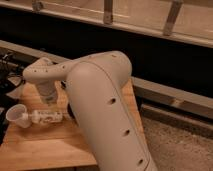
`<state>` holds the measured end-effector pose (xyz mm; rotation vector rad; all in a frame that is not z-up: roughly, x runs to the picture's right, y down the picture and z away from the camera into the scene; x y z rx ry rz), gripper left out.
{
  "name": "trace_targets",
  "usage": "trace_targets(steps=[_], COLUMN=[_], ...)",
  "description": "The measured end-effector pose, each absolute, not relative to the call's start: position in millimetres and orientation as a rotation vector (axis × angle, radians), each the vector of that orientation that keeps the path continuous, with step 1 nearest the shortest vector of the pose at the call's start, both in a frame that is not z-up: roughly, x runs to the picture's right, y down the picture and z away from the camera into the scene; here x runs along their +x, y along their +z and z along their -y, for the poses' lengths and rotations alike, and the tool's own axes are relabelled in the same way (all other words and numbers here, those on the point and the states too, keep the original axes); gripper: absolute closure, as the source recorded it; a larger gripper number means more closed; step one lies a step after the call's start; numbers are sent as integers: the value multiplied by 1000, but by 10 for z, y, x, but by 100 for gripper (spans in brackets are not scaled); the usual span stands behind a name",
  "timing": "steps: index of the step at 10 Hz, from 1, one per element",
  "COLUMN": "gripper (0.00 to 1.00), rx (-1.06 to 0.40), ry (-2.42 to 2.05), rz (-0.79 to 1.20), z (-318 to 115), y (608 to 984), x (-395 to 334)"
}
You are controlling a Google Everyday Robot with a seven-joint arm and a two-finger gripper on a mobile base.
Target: Knock the bottle over
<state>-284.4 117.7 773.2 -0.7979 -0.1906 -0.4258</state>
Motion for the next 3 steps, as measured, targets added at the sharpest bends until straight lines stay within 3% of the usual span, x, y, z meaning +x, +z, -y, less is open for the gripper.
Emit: trace_targets(steps=[3], gripper=[100], rx=[-799], ry=[-446], rz=[201], z=[-1211], y=[7697], x=[-2909])
